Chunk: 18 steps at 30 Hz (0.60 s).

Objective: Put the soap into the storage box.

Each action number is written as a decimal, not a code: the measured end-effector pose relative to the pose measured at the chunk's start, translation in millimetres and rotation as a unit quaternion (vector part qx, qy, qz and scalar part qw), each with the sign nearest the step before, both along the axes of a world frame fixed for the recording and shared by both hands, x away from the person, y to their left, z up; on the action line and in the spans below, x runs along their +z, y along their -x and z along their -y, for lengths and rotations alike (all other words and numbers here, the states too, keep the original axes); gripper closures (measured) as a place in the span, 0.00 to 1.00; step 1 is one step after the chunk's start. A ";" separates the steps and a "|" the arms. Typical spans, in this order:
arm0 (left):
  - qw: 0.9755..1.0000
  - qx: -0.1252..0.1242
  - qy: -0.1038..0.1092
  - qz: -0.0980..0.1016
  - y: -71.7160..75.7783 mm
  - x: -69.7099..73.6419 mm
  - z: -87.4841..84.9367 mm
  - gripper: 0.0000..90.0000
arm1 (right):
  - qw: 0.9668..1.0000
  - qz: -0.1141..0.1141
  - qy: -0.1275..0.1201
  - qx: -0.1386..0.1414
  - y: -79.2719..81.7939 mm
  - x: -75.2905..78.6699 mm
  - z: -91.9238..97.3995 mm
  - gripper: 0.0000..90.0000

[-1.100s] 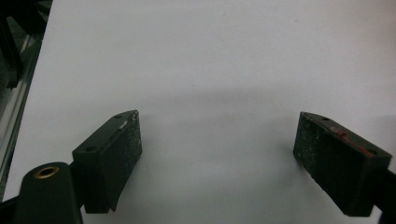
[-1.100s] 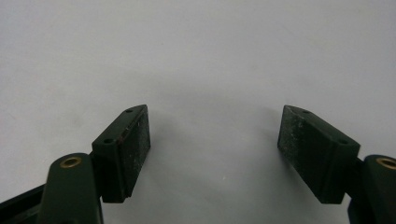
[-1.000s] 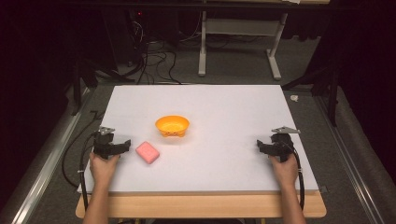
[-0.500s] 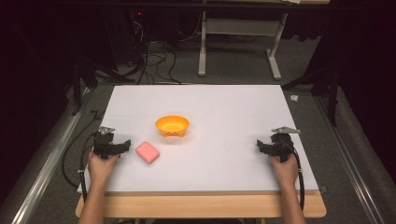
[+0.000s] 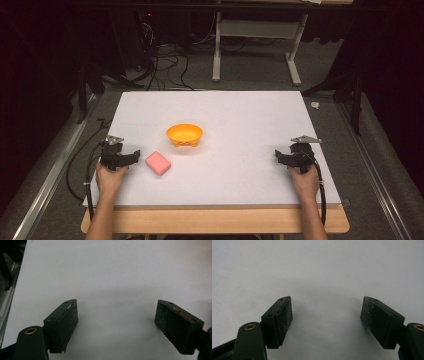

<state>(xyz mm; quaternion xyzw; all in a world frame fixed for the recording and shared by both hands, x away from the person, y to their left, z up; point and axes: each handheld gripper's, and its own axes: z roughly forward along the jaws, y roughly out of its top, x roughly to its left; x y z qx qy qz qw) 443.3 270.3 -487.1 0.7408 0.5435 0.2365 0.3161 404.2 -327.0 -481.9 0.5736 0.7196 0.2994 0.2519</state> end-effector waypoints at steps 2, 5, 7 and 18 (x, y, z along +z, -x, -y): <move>1.000 -0.003 0.000 0.001 0.4 0.6 0.0 0.22 | 1.000 -0.001 -0.001 0.000 0.0 0.0 -0.1 0.29; 1.000 -0.002 0.005 0.005 1.6 2.5 -0.6 0.22 | 1.000 0.000 0.000 0.000 0.0 0.0 0.0 0.29; 1.000 -0.005 0.016 0.005 2.5 4.0 -1.9 0.23 | 1.000 0.000 0.000 0.000 0.0 0.0 0.0 0.29; 1.000 -0.012 0.020 0.014 10.4 13.0 -4.0 0.25 | 1.000 0.000 0.000 0.000 0.0 0.0 0.0 0.29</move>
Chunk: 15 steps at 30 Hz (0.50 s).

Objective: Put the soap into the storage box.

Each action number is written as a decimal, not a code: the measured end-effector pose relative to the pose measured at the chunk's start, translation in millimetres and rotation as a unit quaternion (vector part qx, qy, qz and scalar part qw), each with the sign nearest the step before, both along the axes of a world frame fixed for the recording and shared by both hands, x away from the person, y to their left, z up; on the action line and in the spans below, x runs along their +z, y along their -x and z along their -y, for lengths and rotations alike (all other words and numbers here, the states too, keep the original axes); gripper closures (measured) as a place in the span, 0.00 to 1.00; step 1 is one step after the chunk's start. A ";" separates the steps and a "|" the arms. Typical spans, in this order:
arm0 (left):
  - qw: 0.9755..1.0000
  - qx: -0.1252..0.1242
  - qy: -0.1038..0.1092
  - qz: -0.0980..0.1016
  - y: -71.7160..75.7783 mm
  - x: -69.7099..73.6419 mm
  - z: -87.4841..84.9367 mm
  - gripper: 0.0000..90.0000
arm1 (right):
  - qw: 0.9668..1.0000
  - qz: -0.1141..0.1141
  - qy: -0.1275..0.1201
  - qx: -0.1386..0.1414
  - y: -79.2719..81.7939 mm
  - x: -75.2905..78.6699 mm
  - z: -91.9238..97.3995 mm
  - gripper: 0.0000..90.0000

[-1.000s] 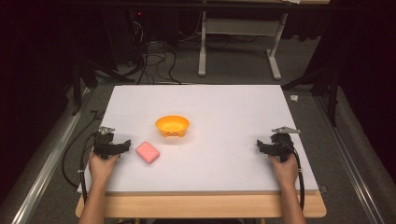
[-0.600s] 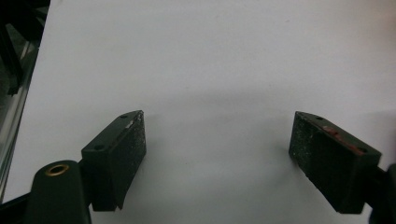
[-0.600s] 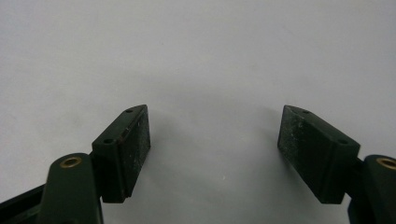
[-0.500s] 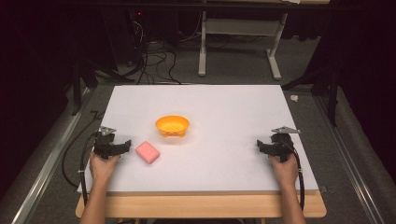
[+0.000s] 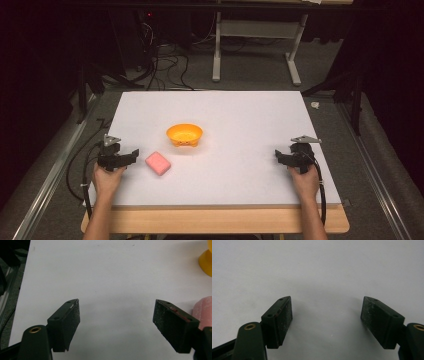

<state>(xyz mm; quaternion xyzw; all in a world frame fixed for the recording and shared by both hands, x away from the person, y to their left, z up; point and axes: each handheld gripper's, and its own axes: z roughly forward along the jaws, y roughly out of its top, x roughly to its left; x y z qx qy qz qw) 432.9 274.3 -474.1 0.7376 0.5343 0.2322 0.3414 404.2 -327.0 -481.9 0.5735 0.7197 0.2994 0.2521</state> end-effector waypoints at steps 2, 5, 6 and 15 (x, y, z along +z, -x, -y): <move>1.000 -0.002 0.004 0.005 2.9 3.0 -1.4 0.25 | 1.000 0.000 0.000 0.000 0.0 0.0 0.0 0.29; 1.000 0.001 0.009 0.011 5.7 6.8 -3.1 0.25 | 1.000 0.000 0.000 0.000 0.0 0.0 0.0 0.29; 1.000 0.001 0.011 0.012 6.8 8.2 -3.6 0.25 | 1.000 0.000 0.000 0.000 0.0 0.0 0.0 0.29; 0.999 -0.015 0.037 0.020 17.9 18.7 -0.4 0.23 | 1.000 0.000 0.000 0.000 0.0 0.0 0.0 0.29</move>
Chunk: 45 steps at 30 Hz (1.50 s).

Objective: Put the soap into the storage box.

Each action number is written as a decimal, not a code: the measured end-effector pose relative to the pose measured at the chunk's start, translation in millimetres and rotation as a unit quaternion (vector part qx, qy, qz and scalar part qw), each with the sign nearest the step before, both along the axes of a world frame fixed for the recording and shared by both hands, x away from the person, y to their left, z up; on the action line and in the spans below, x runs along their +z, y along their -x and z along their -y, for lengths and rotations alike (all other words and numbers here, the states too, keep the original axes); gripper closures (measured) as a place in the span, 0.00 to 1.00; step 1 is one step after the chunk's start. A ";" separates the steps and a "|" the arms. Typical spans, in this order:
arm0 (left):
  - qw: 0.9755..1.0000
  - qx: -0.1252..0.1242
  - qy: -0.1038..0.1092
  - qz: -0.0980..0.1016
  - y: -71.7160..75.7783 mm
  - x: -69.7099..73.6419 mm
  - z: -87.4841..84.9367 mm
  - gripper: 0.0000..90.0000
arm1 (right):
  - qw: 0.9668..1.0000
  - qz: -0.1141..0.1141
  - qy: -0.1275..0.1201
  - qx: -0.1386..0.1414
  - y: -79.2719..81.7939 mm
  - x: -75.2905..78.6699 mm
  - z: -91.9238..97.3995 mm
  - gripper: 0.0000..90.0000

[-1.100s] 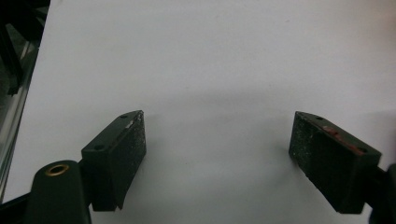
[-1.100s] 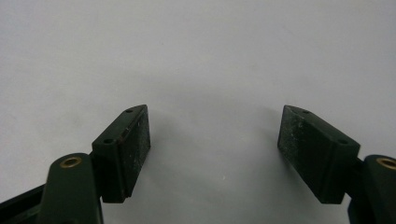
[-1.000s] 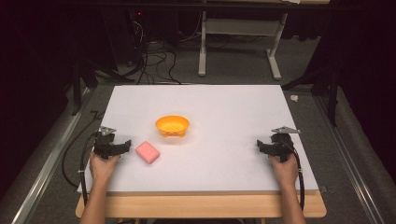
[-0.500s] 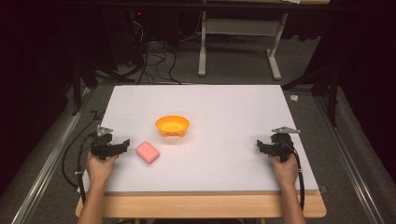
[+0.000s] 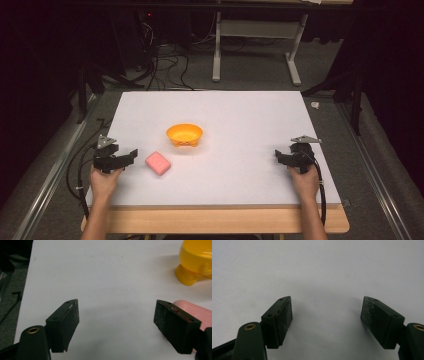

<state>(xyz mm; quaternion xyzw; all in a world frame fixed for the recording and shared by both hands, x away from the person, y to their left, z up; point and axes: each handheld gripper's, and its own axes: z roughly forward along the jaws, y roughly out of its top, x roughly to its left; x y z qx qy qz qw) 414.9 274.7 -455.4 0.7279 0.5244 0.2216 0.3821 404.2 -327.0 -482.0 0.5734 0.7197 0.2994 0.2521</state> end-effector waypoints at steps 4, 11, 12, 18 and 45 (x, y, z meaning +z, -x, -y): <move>1.000 -0.003 -0.001 0.006 4.1 3.6 3.0 0.22 | 1.000 0.000 0.000 0.000 0.0 0.0 0.0 0.29; 1.000 -0.007 0.007 0.010 8.0 8.7 5.2 0.21 | 1.000 0.000 0.000 0.000 0.0 0.0 0.0 0.29; 1.000 -0.009 0.004 0.008 8.5 9.8 5.5 0.21 | 1.000 0.000 0.000 0.000 0.0 0.0 0.0 0.29; 1.000 -0.021 0.005 0.012 12.6 15.0 10.3 0.21 | 1.000 0.000 0.000 0.000 0.0 0.0 0.0 0.29; 0.995 -0.100 -0.001 0.020 31.1 24.9 55.0 0.15 | 1.000 0.000 0.000 0.000 0.1 0.0 -0.2 0.29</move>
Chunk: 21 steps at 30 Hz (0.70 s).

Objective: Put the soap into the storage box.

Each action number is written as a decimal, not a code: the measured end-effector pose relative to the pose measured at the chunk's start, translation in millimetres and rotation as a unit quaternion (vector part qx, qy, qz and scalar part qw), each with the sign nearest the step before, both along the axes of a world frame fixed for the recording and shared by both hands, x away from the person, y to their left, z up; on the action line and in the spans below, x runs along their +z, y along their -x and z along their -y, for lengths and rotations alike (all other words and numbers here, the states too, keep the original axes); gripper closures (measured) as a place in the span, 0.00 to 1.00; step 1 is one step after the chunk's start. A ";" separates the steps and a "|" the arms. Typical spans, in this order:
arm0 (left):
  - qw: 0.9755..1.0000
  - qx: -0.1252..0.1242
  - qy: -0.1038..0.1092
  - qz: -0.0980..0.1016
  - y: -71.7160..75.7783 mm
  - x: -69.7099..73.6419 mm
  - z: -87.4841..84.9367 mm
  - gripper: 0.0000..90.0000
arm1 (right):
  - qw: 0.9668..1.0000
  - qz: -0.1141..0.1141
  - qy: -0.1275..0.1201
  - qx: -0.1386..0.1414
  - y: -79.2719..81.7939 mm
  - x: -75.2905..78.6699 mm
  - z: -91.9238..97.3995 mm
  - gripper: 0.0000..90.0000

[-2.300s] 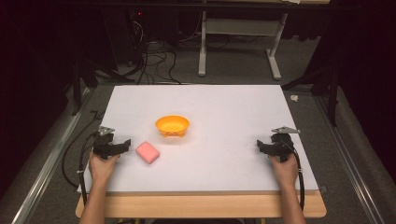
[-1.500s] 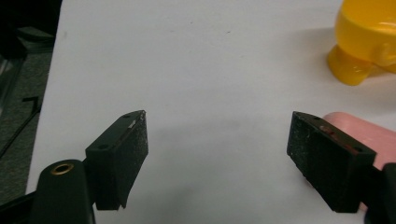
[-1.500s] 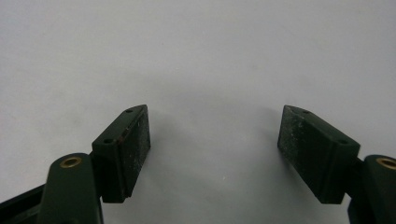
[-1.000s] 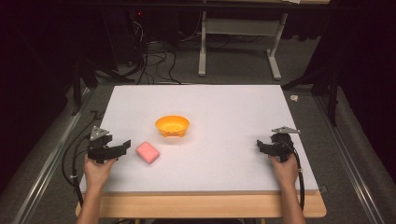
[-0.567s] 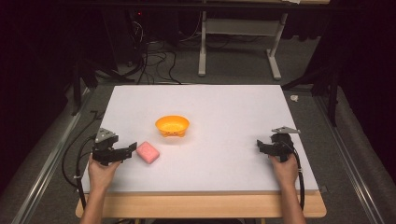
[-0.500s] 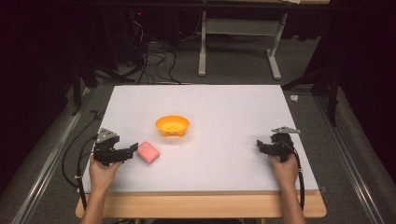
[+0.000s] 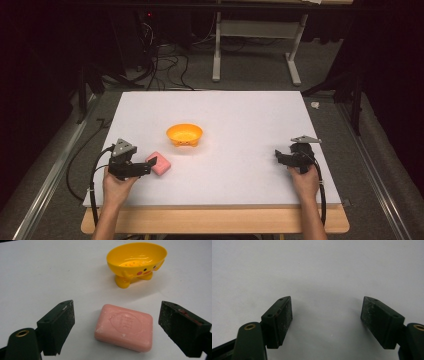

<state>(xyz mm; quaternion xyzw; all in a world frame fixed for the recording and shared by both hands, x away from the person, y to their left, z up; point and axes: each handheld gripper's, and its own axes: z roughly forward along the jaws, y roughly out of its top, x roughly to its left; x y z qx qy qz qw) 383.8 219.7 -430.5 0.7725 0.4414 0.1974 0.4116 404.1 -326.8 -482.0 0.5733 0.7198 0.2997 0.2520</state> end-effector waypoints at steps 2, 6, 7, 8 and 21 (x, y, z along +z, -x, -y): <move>1.000 -0.005 -0.003 0.000 -0.1 -1.1 3.0 0.15 | 1.000 0.001 0.000 -0.001 0.0 -0.1 -0.1 0.29; 1.000 -0.019 -0.013 -0.006 -1.4 -5.5 10.5 0.13 | 1.000 0.001 0.000 0.000 0.0 -0.1 -0.1 0.29; 1.000 -0.022 -0.015 -0.007 -1.6 -6.9 12.6 0.12 | 1.000 0.001 0.000 0.000 0.0 -0.1 -0.1 0.29; 0.999 -0.027 -0.017 -0.006 -1.8 -8.3 14.5 0.12 | 1.000 0.001 0.000 0.000 0.0 -0.1 -0.1 0.29; 0.998 -0.036 -0.044 -0.024 -14.1 -26.2 25.0 0.11 | 1.000 0.001 0.000 0.000 0.0 -0.1 -0.1 0.29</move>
